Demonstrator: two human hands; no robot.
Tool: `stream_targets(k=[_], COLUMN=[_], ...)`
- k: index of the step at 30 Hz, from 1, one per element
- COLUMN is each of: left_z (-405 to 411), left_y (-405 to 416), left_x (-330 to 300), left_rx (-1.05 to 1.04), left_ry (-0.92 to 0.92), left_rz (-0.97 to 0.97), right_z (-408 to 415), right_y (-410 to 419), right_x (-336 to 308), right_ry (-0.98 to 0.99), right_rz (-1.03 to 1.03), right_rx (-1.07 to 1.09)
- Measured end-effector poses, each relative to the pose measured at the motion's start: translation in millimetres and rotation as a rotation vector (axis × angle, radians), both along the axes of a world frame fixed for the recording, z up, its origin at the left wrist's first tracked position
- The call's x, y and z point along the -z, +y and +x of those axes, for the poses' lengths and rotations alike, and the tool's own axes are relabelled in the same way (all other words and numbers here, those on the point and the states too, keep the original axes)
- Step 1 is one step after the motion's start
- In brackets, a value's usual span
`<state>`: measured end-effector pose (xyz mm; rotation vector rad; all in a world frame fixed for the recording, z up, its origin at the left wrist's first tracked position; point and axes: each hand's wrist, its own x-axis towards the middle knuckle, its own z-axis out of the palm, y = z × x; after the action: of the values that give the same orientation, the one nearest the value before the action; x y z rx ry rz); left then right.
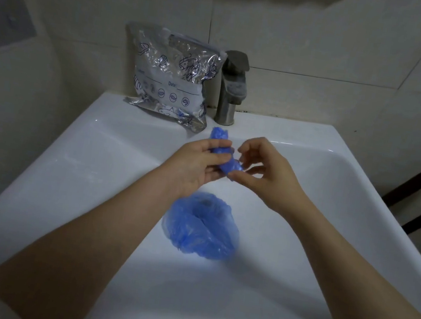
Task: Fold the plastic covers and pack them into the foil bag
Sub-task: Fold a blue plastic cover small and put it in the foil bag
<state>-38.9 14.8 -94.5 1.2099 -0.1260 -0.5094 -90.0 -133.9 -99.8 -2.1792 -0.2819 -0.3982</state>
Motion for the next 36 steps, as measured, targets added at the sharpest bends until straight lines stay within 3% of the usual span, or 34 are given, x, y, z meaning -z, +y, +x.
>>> stream_targets(k=[4, 16, 18, 22, 26, 30, 36], left_z=[2, -6, -8, -14, -20, -23, -17], left_y=[2, -4, -5, -8, -9, -13, -16], left_x=[-1, -4, -4, -3, -7, -9, -3], left_rx=[-0.021, 0.011, 0.004, 0.005, 0.061, 0.056, -0.083], left_ry=[0.054, 0.003, -0.063, -0.363, -0.415, -0.37, -0.271], left_rz=[-0.054, -0.101, -0.086, 0.212, 0.228, 0.191, 0.201], right_z=[3, 0, 2, 3, 2, 4, 5], right_y=[-7, -1, -4, -8, -5, -1, 1], right_x=[2, -4, -3, -2, -4, -2, 3], right_ry=[-0.089, -0.334, -0.298, -0.115, 0.048, 0.04, -0.194], right_rz=[-0.279, -0.474, -0.456, -0.291, 0.017, 0.189, -0.148], right_rx=[-0.063, 0.017, 0.06, 0.057, 0.138, 0.205, 0.183])
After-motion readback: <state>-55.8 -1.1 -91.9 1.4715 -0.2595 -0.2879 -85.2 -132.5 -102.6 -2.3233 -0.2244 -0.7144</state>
